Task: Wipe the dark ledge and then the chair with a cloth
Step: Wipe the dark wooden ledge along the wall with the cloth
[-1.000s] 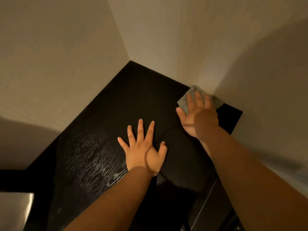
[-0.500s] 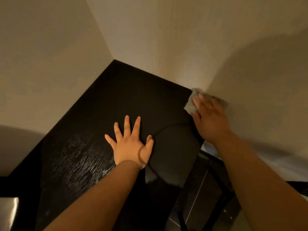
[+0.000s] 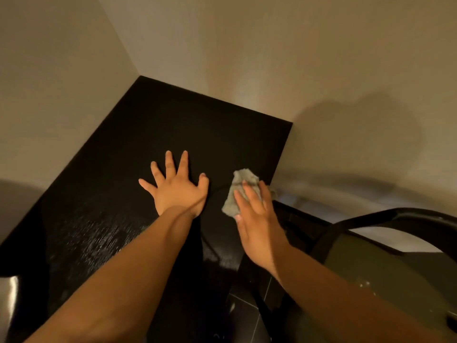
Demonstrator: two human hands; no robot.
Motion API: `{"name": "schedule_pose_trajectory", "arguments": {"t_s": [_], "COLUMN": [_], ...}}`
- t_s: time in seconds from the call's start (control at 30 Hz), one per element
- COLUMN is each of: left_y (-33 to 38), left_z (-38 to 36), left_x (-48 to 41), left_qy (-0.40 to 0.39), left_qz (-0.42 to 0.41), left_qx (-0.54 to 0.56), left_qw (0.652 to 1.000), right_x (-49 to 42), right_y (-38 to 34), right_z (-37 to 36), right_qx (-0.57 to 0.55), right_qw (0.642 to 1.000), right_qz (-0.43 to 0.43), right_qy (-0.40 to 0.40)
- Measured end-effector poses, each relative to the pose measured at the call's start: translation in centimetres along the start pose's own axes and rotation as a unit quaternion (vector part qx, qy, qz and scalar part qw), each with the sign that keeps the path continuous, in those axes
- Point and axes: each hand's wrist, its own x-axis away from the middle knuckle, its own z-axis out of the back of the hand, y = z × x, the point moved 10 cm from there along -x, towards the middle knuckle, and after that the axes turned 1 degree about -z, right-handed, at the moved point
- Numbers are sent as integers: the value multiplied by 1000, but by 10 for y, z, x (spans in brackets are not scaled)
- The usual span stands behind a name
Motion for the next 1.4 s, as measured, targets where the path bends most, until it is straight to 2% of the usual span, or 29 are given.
{"name": "schedule_pose_trajectory", "arguments": {"t_s": [0.07,0.13,0.2,0.27,0.3,0.33,0.37,0.4,0.43,0.47,0.5,0.6,0.7,0.97,1.07,1.2,1.3,1.33,1.4], "left_y": [0,3,8,9,8,7,6,5,3,2,2,3,6,12,13,17,19,20,37], "left_z": [1,2,1,-1,-3,-6,-9,-12,-16,-18,-22,-35,-43,-40,-41,-37,-39,-38,-37], "left_x": [1,5,13,26,36,48,63,80,98,117,135,184,213,213,215,216,217,221,233], "left_qy": [-1,-1,0,-2,-3,-4,-4,-4,-3,-2,-5,-33,-44,-14,-9,0,4,5,20], "left_qz": [-7,-36,-86,-123,-135,-142,-145,-146,-145,-143,-139,-128,-128,-127,-125,-138,-145,-157,-237], "left_qx": [3,6,4,1,-1,-4,-7,-8,-5,0,2,-19,-41,-42,-39,-29,-29,-27,-22], "left_qw": [1000,999,996,992,991,990,989,989,989,990,990,991,990,991,991,990,989,987,971], "right_x": [8,-9,-33,-40,-31,-18,-1,20,37,59,74,106,127,242,297,360,389,399,416], "right_y": [5,32,63,71,61,41,23,21,8,-12,-23,-22,0,132,169,188,183,180,174], "right_z": [-7,-7,-5,-14,-22,-23,-23,-23,-26,-28,-23,-16,1,30,31,28,18,12,4], "right_qx": [7,50,104,111,87,5,-113,-167,-150,-109,-70,-118,-153,-165,-156,-171,-140,-133,-134], "right_qw": [997,993,992,985,983,983,978,971,976,982,990,980,973,942,921,880,874,874,872], "right_qz": [53,80,35,-42,-62,-78,-106,-145,-135,-96,-70,-59,-56,-233,-294,-390,-404,-406,-417], "right_qy": [-60,-73,-70,-125,-150,-165,-142,-87,-82,-119,-97,-146,-163,-174,-204,-212,-231,-233,-219]}}
